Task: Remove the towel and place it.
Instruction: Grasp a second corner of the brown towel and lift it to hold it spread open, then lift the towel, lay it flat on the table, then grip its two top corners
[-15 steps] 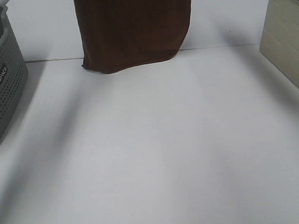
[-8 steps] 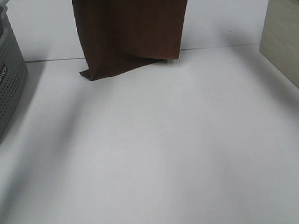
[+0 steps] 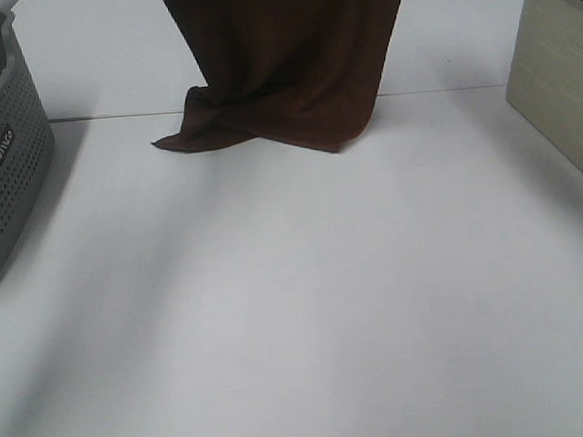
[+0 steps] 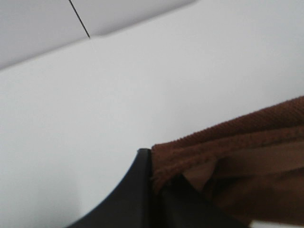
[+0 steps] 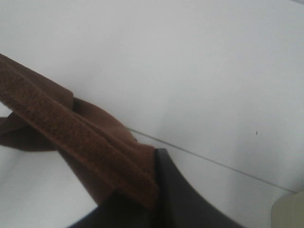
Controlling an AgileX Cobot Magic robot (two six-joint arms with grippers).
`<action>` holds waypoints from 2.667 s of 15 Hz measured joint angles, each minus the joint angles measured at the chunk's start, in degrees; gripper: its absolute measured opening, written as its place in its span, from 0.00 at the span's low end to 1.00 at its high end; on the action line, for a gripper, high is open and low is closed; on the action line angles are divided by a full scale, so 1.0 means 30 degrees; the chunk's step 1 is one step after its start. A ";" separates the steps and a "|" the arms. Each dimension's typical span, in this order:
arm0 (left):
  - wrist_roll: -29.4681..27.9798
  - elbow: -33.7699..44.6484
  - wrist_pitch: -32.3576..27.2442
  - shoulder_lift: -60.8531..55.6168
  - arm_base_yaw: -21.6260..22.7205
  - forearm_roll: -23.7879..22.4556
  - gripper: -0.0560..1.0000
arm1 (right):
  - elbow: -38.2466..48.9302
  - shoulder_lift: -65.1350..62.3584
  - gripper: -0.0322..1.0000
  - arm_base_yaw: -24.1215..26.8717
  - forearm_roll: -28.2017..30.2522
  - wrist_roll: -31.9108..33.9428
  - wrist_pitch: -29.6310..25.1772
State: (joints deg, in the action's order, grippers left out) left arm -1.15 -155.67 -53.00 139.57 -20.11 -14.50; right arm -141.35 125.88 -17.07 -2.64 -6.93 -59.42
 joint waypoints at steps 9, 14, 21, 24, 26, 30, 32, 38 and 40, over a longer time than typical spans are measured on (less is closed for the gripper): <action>0.0974 0.0267 -0.5424 -0.3896 -0.0038 0.2024 0.05 | -0.0057 -0.2617 0.04 0.0000 -0.2865 -0.0134 -0.3457; 0.0267 0.8938 -0.5405 -1.0523 -0.0439 0.3056 0.05 | 0.5309 -0.6971 0.04 -0.0038 -0.4297 -0.0134 -0.3438; -0.0726 1.6272 -0.4889 -1.7685 -0.1814 0.3361 0.05 | 0.8938 -1.2548 0.04 -0.0095 -0.5825 -0.0134 -0.3591; -0.0821 1.6367 -0.4851 -1.8316 -0.1814 0.3686 0.05 | 0.8938 -1.3102 0.04 -0.0115 -0.6073 -0.0134 -0.3610; -0.0802 1.7074 -0.4889 -1.8869 -0.1814 0.4545 0.05 | 1.0351 -1.4095 0.04 -0.0115 -0.5978 -0.0134 -0.3610; -0.0802 2.1028 -0.4775 -2.0798 -0.1814 0.5481 0.05 | 1.4037 -1.6177 0.04 -0.0115 -0.6073 -0.0134 -0.3610; -0.0936 2.2880 -0.4584 -2.2269 -0.1814 0.5921 0.05 | 1.5451 -1.7112 0.04 -0.0248 -0.6035 -0.0134 -0.3610; -0.0974 2.6222 -0.4163 -2.6910 -0.1833 0.7888 0.05 | 1.8201 -2.0340 0.04 -0.0286 -0.5863 -0.0153 -0.3591; -0.0974 2.6891 -0.4068 -2.8037 -0.1833 0.9167 0.05 | 1.8659 -2.1257 0.04 -0.0306 -0.5118 -0.0344 -0.3610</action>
State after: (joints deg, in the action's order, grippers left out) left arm -4.07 -75.00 -65.20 55.46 -25.61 13.01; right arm -85.37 62.11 -17.99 -17.99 -7.96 -70.24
